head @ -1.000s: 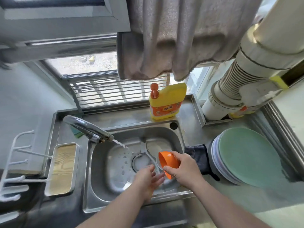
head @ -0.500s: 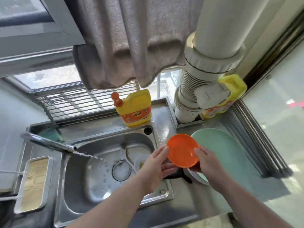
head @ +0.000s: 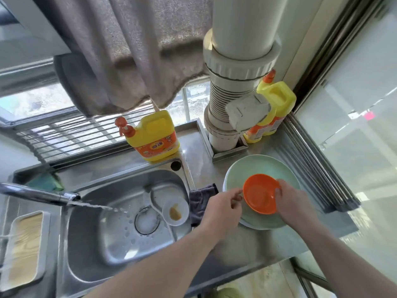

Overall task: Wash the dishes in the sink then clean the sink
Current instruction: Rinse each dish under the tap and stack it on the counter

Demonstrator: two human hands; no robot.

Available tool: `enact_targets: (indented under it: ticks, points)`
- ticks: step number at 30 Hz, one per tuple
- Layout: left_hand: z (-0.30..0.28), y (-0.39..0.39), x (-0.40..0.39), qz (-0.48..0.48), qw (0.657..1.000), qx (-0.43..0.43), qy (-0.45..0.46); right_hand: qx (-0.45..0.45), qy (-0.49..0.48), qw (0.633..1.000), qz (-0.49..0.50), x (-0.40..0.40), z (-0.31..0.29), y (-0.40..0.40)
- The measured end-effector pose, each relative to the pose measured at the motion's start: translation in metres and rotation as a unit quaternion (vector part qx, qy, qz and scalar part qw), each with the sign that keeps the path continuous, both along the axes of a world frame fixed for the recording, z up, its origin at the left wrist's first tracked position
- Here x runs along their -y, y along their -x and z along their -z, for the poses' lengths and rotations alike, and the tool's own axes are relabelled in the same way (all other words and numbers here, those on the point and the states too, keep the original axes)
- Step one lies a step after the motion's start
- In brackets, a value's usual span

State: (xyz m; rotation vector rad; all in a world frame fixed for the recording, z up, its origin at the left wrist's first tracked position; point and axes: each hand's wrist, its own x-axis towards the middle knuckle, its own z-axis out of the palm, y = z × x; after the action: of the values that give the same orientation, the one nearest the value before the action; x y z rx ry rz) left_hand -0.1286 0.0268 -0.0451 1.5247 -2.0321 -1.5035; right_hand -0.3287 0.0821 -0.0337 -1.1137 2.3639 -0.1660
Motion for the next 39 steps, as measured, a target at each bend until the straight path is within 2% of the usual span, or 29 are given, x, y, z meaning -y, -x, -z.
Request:
enact_targets:
  ticks: [3, 5, 8, 11, 13, 15, 18, 20, 23, 24, 26, 29, 33, 34, 37, 39]
  points:
    - [0.009, -0.015, -0.001, -0.079, 0.996, -0.037, -0.013, 0.019, 0.015, 0.999, 0.026, -0.004, -0.007, -0.001]
    - [0.015, -0.032, 0.001, -0.136, 0.989, -0.042, -0.024, 0.006, 0.063, 0.997, 0.042, -0.007, -0.016, -0.008]
    - [0.038, -0.073, 0.008, -0.218, 0.976, 0.009, -0.022, -0.013, 0.211, 0.977, -0.014, -0.003, -0.026, -0.037]
    - [0.074, -0.118, 0.015, -0.273, 0.953, 0.096, -0.083, 0.046, 0.280, 0.952, -0.112, 0.004, -0.019, -0.092]
    - [0.101, -0.141, 0.019, -0.297, 0.935, 0.153, -0.120, 0.134, 0.247, 0.948, -0.150, 0.012, -0.006, -0.135]
    - [0.127, -0.154, 0.024, -0.333, 0.907, 0.192, -0.170, 0.185, 0.205, 0.943, -0.185, 0.020, 0.012, -0.170]
    - [0.174, -0.163, 0.027, -0.383, 0.874, 0.175, -0.241, 0.212, 0.180, 0.937, -0.211, 0.032, 0.036, -0.199]
    - [0.220, -0.168, 0.026, -0.369, 0.871, 0.189, -0.265, 0.216, 0.180, 0.940, -0.195, 0.038, 0.046, -0.202]
    - [0.330, -0.184, 0.024, -0.355, 0.871, 0.201, -0.272, 0.210, 0.158, 0.946, -0.190, 0.044, 0.055, -0.202]
    - [0.345, -0.185, 0.028, -0.354, 0.872, 0.200, -0.270, 0.210, 0.148, 0.948, -0.189, 0.046, 0.058, -0.203]
    - [0.318, -0.183, 0.036, -0.361, 0.870, 0.178, -0.285, 0.210, 0.124, 0.952, -0.183, 0.053, 0.062, -0.207]
    - [0.206, -0.167, 0.045, -0.430, 0.831, 0.083, -0.343, 0.225, 0.054, 0.955, -0.185, 0.070, 0.068, -0.219]
    - [0.174, -0.182, 0.042, -0.501, 0.774, -0.018, -0.387, 0.222, -0.044, 0.958, -0.175, 0.093, 0.072, -0.237]
    - [0.172, -0.186, 0.040, -0.494, 0.781, -0.018, -0.382, 0.207, -0.066, 0.959, -0.180, 0.098, 0.075, -0.241]
    - [0.182, -0.196, 0.035, -0.396, 0.846, 0.035, -0.355, 0.159, -0.118, 0.956, -0.216, 0.113, 0.084, -0.254]
    - [0.218, -0.201, 0.034, -0.355, 0.871, 0.062, -0.334, 0.152, -0.133, 0.954, -0.222, 0.123, 0.091, -0.264]
